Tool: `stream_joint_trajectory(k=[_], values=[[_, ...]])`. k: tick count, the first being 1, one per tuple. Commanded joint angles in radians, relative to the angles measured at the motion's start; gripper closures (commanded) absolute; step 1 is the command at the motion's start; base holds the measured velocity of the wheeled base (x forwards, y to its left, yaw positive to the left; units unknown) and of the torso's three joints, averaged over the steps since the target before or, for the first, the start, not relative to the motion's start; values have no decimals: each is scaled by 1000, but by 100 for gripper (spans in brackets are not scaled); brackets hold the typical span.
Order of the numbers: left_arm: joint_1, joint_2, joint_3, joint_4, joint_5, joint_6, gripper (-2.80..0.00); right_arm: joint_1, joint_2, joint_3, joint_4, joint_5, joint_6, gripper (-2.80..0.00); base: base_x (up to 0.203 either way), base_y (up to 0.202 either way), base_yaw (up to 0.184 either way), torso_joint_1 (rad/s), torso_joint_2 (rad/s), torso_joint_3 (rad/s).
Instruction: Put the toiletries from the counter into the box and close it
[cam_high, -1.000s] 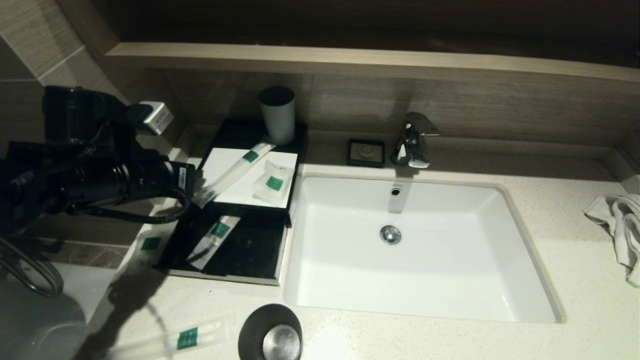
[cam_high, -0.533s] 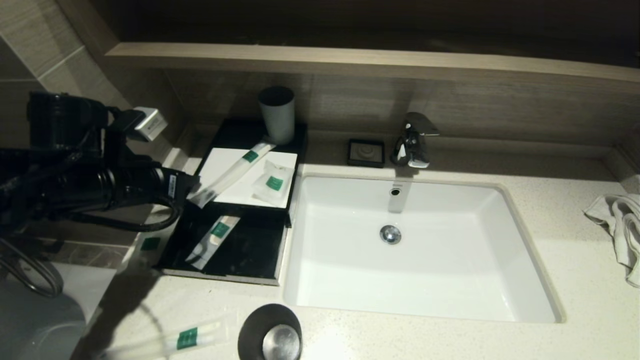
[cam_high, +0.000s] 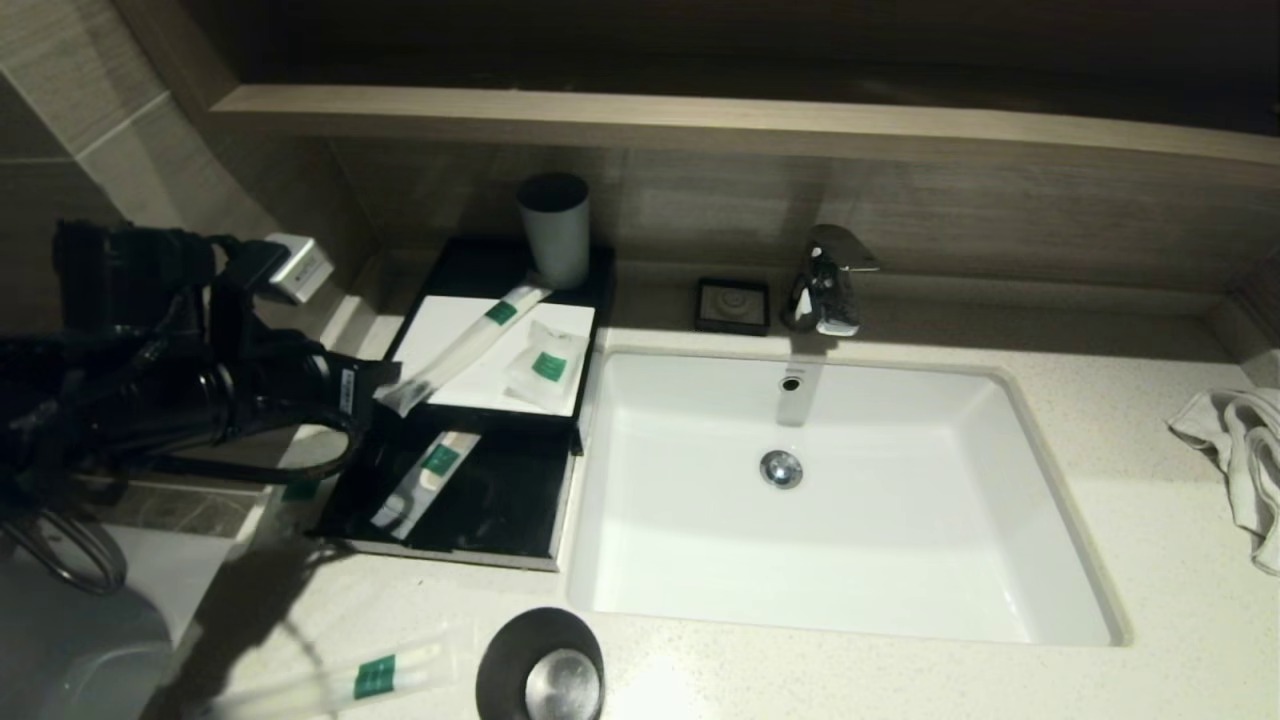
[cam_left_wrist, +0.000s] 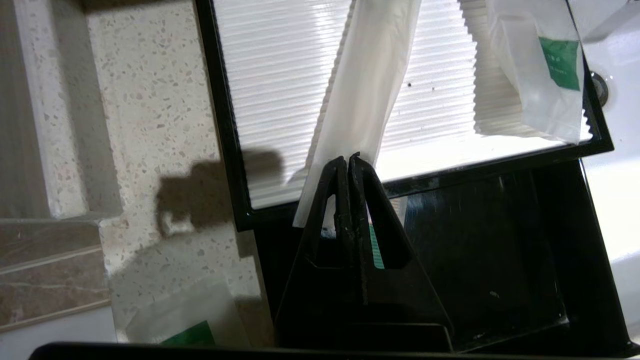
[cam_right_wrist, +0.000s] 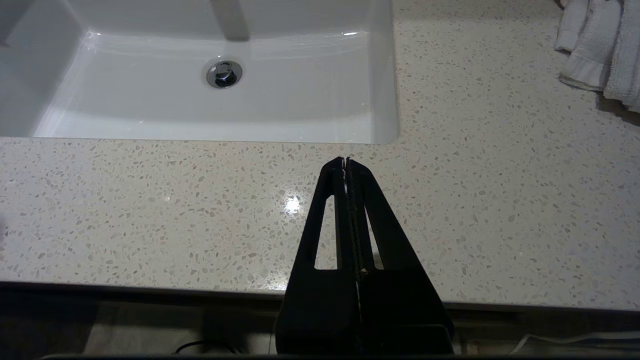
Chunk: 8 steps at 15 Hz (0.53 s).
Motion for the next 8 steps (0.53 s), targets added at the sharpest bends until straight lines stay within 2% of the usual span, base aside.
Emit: stream_joint_trajectory(k=[1, 8], values=[[-5, 3, 13, -4, -1, 15, -280, 0, 0, 0, 0, 0, 0, 0, 0, 0, 0, 0, 0, 0], [-6, 10, 23, -16, -29, 46, -280, 0, 0, 0, 0, 0, 0, 0, 0, 0, 0, 0, 0, 0]])
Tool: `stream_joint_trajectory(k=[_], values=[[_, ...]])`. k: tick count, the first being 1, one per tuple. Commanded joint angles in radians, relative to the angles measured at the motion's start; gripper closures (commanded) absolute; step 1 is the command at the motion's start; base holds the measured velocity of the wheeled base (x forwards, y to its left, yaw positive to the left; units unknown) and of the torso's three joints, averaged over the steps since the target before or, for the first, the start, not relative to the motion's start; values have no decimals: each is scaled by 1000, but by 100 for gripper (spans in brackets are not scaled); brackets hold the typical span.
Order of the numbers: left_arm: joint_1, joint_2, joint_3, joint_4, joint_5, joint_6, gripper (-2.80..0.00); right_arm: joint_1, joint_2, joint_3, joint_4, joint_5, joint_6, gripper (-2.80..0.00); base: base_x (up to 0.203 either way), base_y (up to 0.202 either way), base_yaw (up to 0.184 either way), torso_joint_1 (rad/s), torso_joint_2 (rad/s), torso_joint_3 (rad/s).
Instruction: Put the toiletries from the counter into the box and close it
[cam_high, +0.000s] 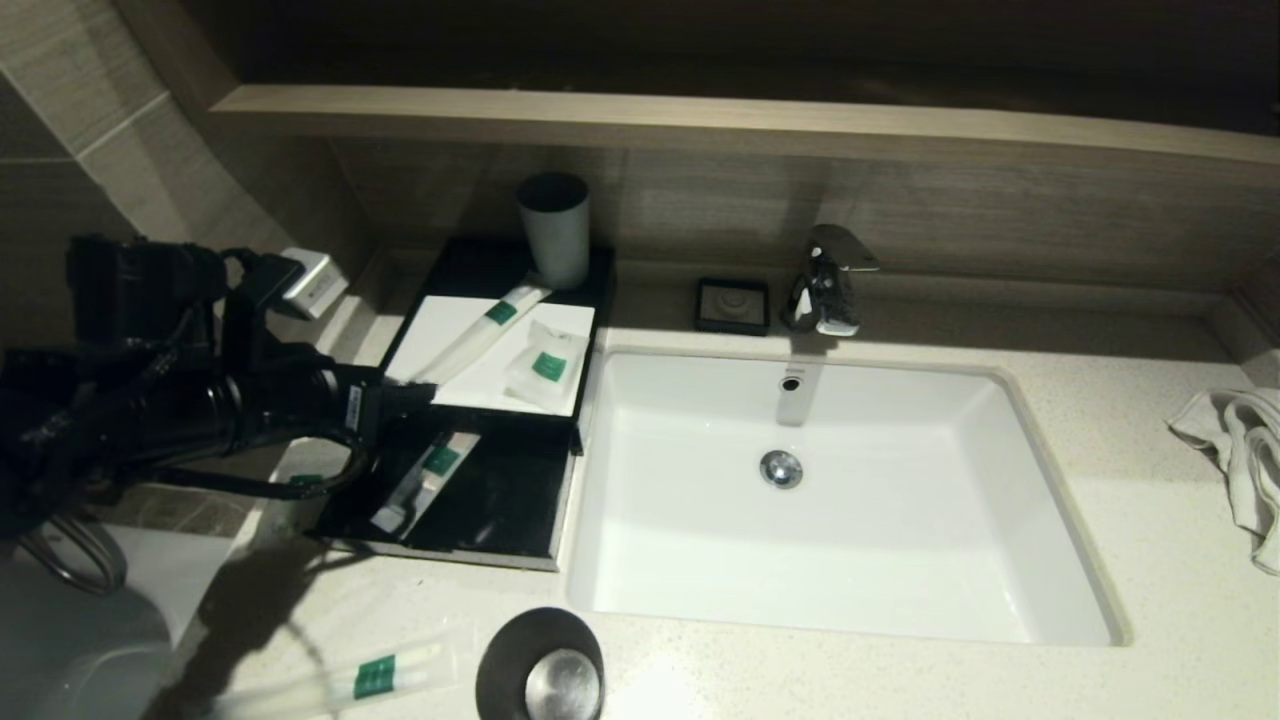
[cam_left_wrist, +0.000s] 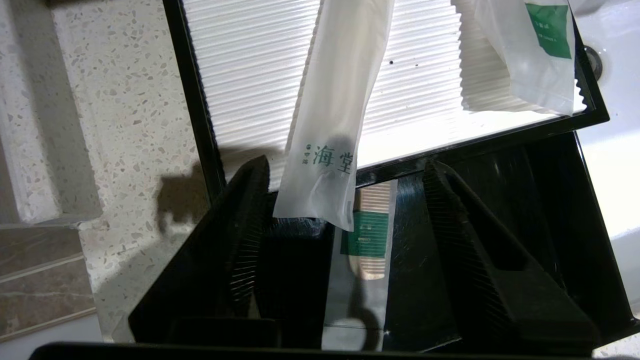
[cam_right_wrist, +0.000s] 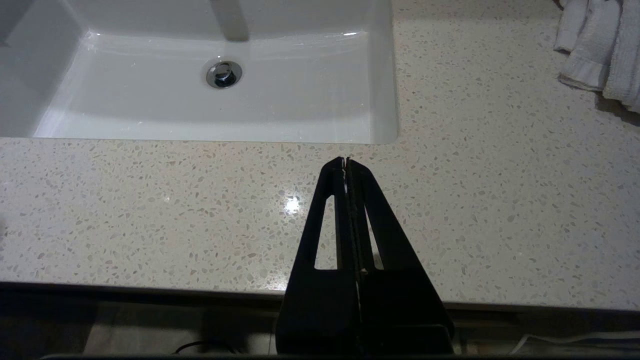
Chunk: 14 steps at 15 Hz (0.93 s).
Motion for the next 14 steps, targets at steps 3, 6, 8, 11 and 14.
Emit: stream_joint_trajectory(k=[3, 6, 8, 11, 14], values=[[-2, 15, 5, -29, -2, 20, -280, 0, 0, 0, 0, 0, 0, 0, 0, 0, 0, 0, 0, 0], [-3, 29, 5, -31, -2, 23, -280, 0, 0, 0, 0, 0, 0, 0, 0, 0, 0, 0, 0, 0], [-13, 39, 5, -35, -2, 29, -280, 0, 0, 0, 0, 0, 0, 0, 0, 0, 0, 0, 0, 0], [-16, 48, 12, -54, -2, 30, -280, 0, 0, 0, 0, 0, 0, 0, 0, 0, 0, 0, 0, 0], [-16, 55, 22, -57, -2, 43, -280, 0, 0, 2, 0, 0, 0, 0, 0, 0, 0, 0, 0, 0]])
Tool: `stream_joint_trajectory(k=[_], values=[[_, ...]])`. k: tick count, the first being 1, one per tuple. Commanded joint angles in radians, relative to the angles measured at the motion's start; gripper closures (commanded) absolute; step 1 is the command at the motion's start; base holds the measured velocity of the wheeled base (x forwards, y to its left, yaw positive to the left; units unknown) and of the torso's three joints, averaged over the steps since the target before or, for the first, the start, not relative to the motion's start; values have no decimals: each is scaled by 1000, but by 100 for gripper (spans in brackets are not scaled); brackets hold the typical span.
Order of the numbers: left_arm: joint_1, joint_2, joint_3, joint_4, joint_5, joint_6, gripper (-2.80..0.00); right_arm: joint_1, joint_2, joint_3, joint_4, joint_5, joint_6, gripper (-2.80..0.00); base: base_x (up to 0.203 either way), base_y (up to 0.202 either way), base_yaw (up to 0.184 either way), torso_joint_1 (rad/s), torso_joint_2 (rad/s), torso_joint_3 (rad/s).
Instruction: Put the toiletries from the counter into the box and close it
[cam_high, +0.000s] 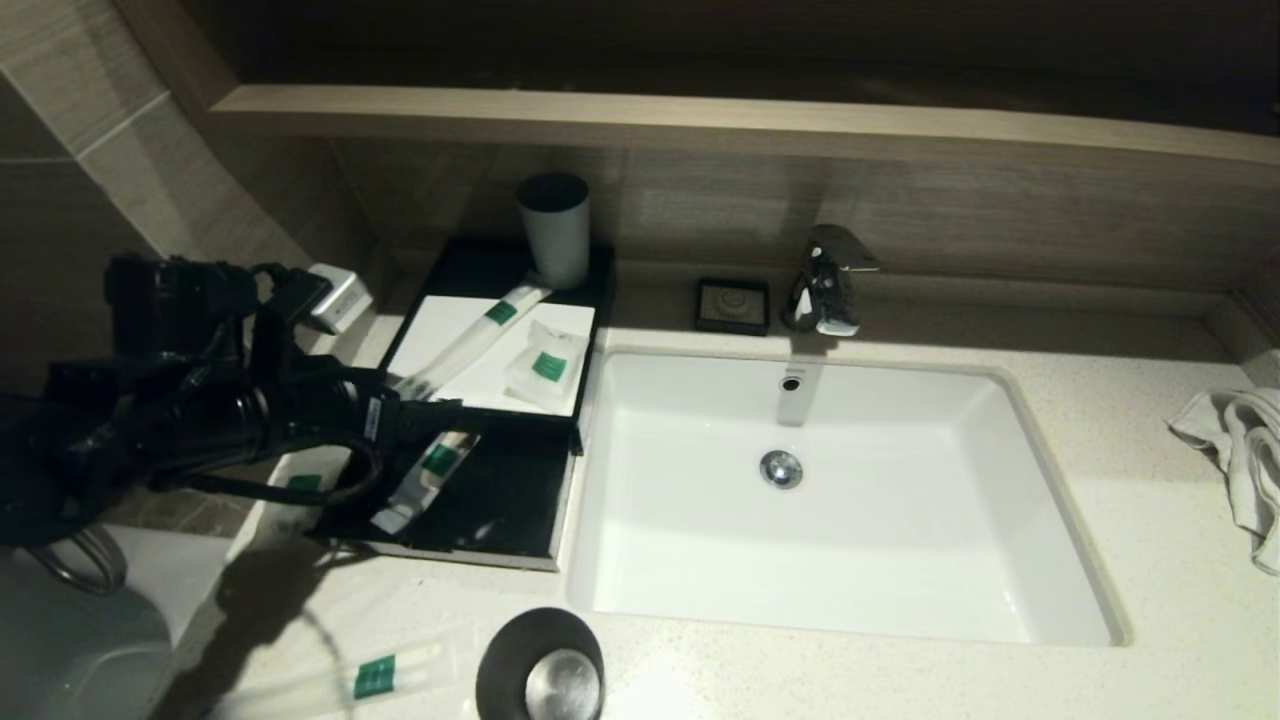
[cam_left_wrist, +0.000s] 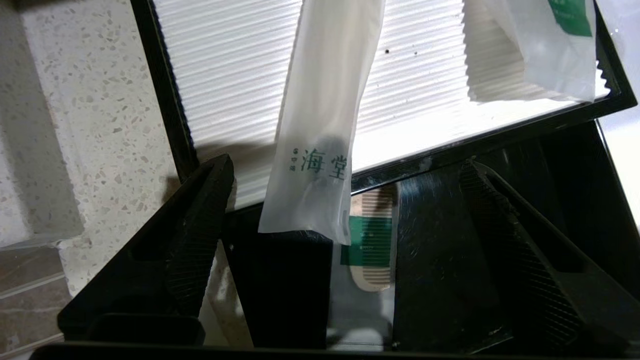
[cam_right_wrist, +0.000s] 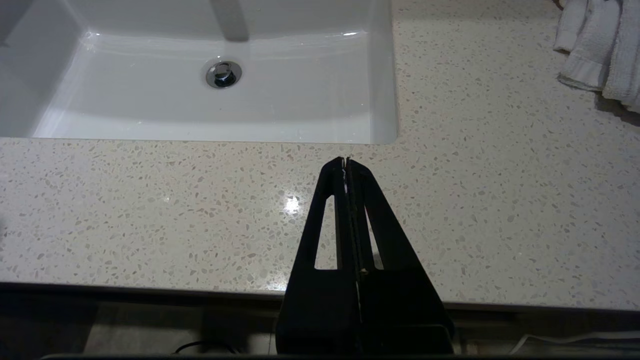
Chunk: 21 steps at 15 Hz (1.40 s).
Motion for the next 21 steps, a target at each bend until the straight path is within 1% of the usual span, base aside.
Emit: stream_joint_trajectory(k=[1, 3, 7, 11, 16, 21], values=[[0, 9, 7, -4, -1, 4, -280, 0, 0, 2, 0, 0, 1, 0, 0, 0, 0, 0, 0, 0], [-1, 15, 7, -21, 0, 5, -280, 0, 0, 1, 0, 0, 1, 0, 0, 0, 0, 0, 0, 0], [-1, 18, 14, -42, 2, 29, -280, 0, 0, 0, 0, 0, 1, 0, 0, 0, 0, 0, 0, 0], [-1, 27, 17, -59, 3, 69, -280, 0, 0, 1, 0, 0, 1, 0, 0, 0, 0, 0, 0, 0], [-1, 29, 29, -95, 3, 73, -280, 0, 0, 0, 0, 0, 1, 0, 0, 0, 0, 0, 0, 0], [-1, 29, 30, -98, 2, 73, -280, 0, 0, 1, 0, 0, 1, 0, 0, 0, 0, 0, 0, 0]])
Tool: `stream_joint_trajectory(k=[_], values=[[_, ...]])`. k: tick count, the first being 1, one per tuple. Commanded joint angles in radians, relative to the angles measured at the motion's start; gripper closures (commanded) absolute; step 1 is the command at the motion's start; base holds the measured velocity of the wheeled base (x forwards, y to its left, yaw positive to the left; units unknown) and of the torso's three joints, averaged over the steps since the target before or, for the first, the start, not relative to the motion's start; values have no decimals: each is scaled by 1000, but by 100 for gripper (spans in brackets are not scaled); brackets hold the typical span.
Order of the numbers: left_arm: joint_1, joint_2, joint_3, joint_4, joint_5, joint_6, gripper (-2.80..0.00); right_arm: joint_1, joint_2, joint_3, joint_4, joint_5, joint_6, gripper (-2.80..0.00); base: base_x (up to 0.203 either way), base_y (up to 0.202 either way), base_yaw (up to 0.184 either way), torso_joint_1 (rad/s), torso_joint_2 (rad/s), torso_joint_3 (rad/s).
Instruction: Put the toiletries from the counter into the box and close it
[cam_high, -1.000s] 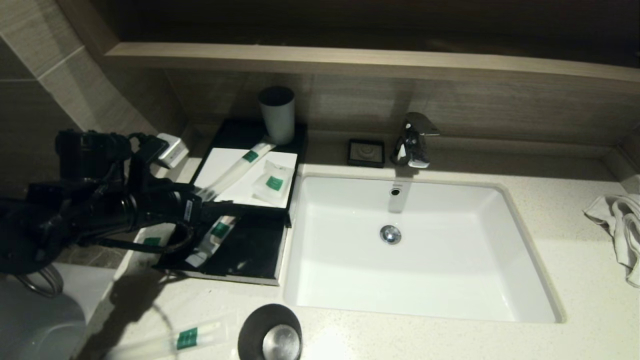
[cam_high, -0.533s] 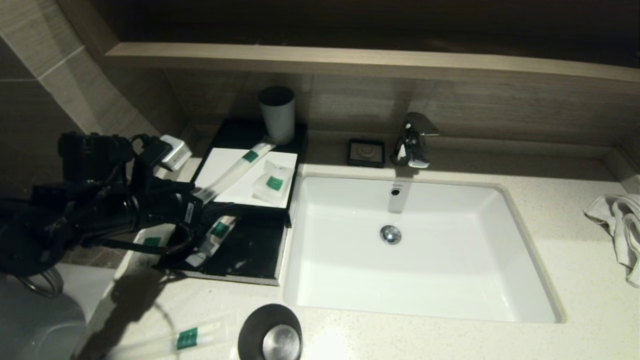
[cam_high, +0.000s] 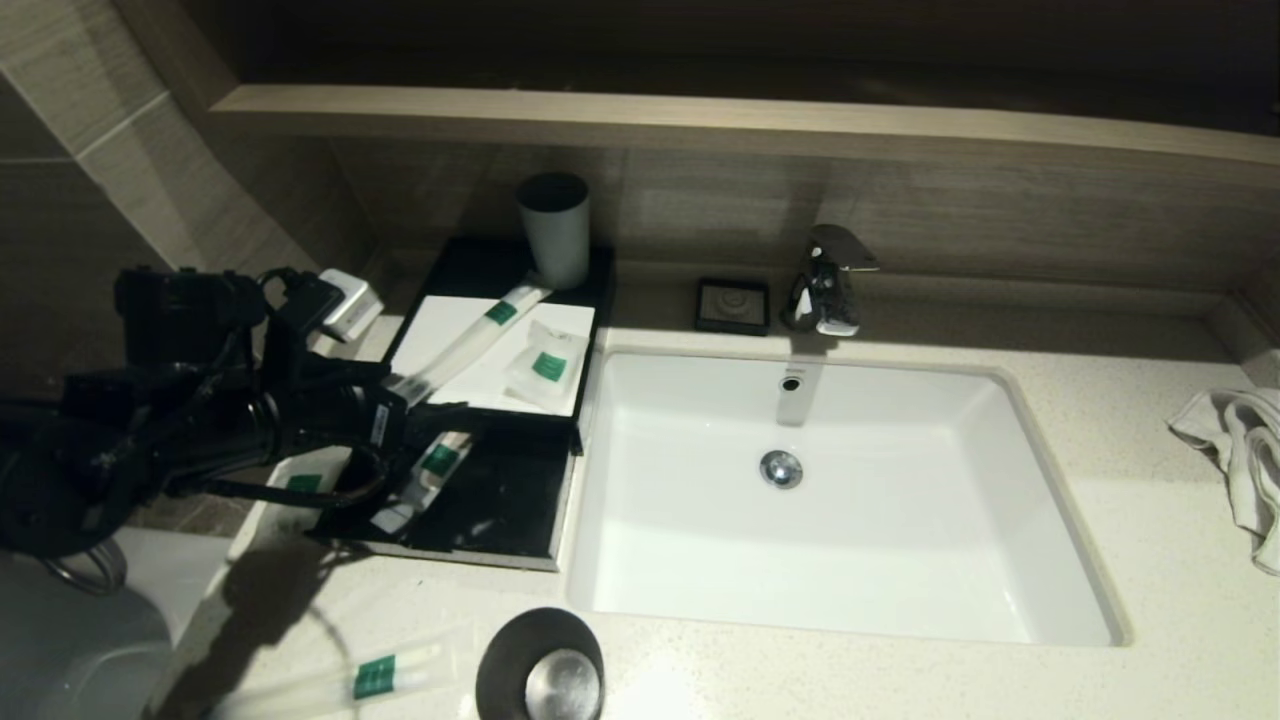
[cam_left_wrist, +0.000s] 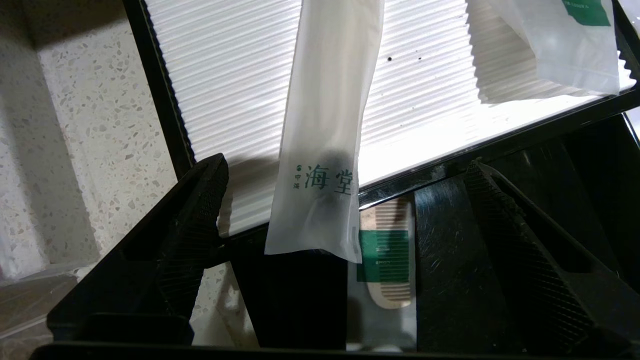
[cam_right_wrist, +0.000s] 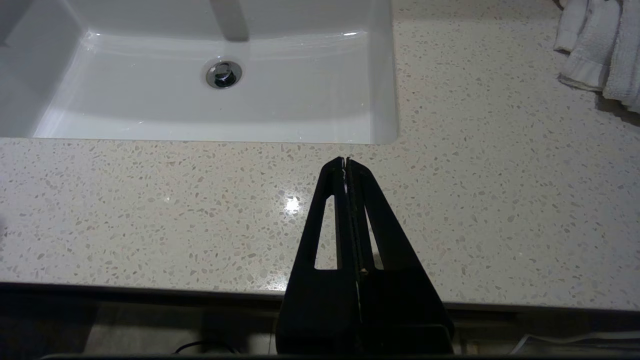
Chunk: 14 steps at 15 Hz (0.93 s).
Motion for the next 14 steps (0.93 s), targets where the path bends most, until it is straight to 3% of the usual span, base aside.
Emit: stream_joint_trajectory(k=[1, 14], values=[[0, 2, 0, -3, -1, 1, -280, 0, 0, 2, 0, 0, 0, 0, 0, 0, 0, 0, 0, 0], [0, 6, 14, -26, -1, 17, -280, 0, 0, 2, 0, 0, 0, 0, 0, 0, 0, 0, 0, 0]])
